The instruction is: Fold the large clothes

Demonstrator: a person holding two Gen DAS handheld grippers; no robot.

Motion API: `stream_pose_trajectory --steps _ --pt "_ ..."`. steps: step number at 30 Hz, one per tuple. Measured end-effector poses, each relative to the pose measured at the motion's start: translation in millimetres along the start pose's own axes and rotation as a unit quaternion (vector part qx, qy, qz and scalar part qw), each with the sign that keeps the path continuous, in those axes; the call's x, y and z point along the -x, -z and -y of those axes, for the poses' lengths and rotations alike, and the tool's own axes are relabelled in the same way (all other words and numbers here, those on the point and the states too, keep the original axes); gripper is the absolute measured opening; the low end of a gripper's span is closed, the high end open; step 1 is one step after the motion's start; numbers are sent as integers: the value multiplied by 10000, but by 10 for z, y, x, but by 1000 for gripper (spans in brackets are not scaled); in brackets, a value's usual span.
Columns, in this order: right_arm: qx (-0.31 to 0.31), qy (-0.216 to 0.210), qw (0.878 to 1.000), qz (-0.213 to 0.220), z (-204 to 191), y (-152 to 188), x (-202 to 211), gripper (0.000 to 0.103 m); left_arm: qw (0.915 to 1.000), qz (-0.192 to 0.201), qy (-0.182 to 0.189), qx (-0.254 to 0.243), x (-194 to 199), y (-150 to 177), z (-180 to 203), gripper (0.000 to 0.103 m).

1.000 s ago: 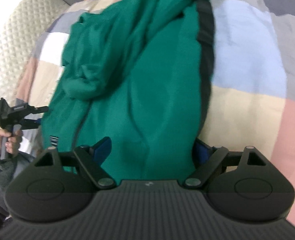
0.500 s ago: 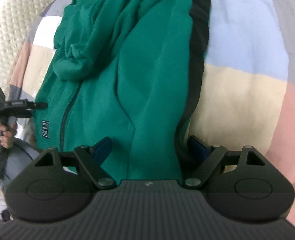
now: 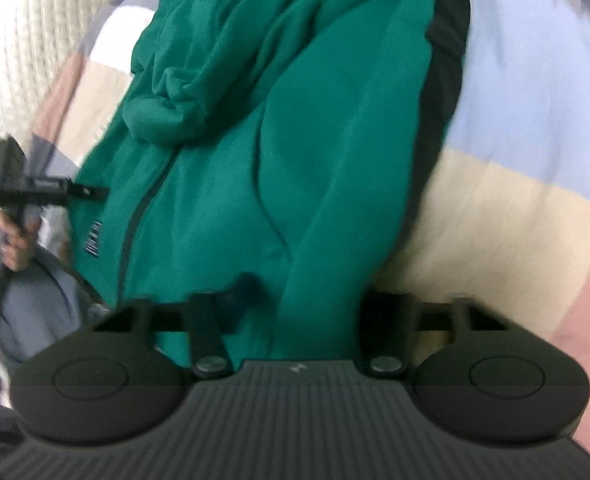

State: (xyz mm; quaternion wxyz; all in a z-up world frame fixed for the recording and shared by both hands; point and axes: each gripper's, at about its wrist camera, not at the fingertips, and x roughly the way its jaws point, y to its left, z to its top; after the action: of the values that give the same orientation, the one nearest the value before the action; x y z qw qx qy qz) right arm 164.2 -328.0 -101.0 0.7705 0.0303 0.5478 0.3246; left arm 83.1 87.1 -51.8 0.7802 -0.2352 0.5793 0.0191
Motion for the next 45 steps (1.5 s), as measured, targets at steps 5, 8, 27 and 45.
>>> stream_pose_trajectory --steps 5,8,27,45 --pt "196 84 9977 640 -184 58 489 10 9981 444 417 112 429 9 8 10" --pt "241 17 9933 1130 -319 96 765 8 9941 758 765 115 741 6 37 9" --pt "-451 -753 9511 2960 -1113 1318 2139 8 9603 1386 2369 503 2404 1089 -387 9" --pt "-2540 -116 9073 3348 -328 -436 1212 9 9503 2283 1887 962 1306 -872 -198 11"
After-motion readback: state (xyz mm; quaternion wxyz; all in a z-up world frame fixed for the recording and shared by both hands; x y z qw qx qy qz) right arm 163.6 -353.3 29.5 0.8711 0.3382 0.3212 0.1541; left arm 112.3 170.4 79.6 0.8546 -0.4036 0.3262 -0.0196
